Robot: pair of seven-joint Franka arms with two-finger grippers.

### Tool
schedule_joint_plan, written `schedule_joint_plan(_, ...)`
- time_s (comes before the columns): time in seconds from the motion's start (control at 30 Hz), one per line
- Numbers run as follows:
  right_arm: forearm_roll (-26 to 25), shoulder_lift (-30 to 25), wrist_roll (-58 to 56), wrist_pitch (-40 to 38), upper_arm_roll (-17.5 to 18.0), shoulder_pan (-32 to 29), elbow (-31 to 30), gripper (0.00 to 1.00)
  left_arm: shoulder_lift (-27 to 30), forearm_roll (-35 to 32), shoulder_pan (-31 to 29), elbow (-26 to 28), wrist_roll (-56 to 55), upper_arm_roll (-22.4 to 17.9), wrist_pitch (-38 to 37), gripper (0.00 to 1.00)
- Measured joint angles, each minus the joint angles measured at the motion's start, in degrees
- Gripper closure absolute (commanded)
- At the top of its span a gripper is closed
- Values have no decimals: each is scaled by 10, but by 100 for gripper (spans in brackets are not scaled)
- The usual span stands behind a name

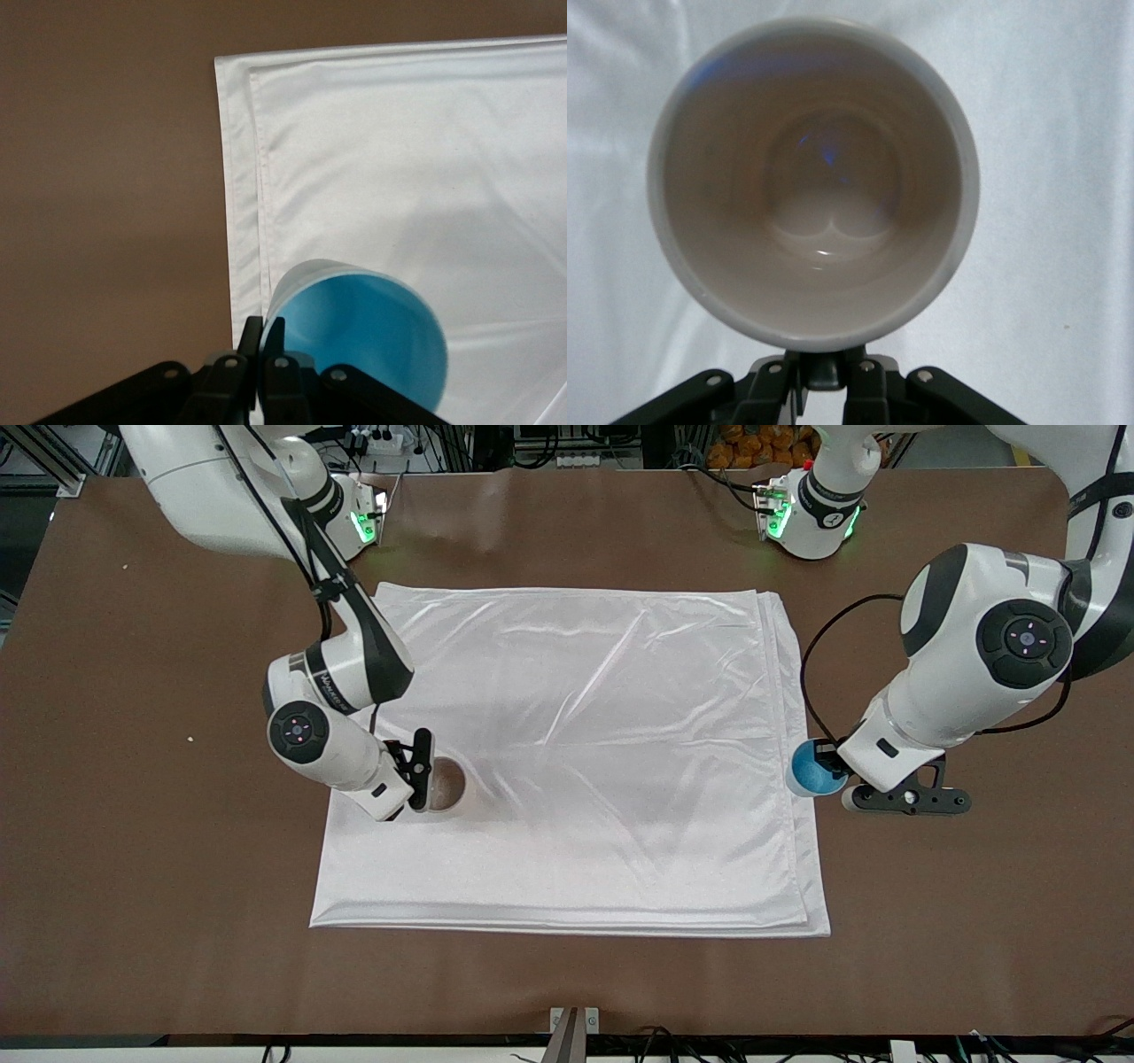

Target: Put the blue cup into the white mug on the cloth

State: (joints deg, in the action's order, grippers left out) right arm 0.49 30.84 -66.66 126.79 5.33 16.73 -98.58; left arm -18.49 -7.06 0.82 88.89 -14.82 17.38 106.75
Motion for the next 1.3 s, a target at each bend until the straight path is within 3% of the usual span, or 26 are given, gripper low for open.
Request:
schedule_joint_plan(0.2,-33,0,88,3,0,46,-2,100,3,0,0,-13,0,10,-4,100)
schedule_joint_plan(0.47,-40,1,155,14,-1,99,-5,100,4,0,3,-20,-18,29,-15,100)
schedule_joint_plan(1.07,-41,38,184,64,-1,134,-13,100,4,2,7,-20,-30,39,-20,100)
schedule_joint_plan(1.17,-41,42,185,71,-1,140,-13,94,4,5,7,-20,-30,40,-20,100)
schedule_joint_plan(1.3,-41,44,191,77,-1,150,-13,70,4,5,7,-20,-30,42,-21,100)
